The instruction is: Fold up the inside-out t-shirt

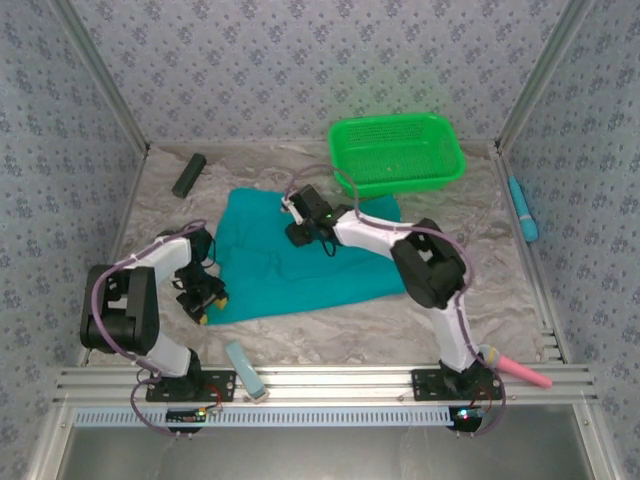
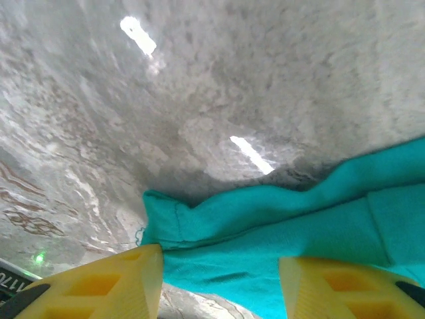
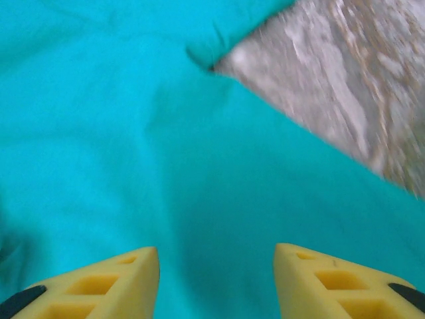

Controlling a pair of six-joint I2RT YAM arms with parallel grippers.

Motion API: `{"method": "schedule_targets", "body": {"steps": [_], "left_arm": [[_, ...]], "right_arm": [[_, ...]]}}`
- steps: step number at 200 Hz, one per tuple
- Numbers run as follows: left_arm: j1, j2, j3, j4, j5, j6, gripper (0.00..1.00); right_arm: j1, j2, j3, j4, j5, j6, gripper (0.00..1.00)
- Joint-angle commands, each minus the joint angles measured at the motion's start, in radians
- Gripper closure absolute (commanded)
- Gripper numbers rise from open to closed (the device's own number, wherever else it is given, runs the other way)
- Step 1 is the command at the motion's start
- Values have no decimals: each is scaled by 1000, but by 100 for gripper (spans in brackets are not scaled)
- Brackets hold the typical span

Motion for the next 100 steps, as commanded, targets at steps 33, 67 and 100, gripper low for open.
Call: {"method": "schedule_targets", "body": {"steps": [33,67,100], "left_arm": [[-82,-142,185,-48,-99,95,48],[-193,-25,282,13,-133,107,49],[-233,94,301,99,-112,109,50]], "right_arm": [[-195,-387,-382,-226,-115,516,62],[-251,-470,-595,-192,-119,618,74],[-278,-538,-759,-235,-30,737,75]]}}
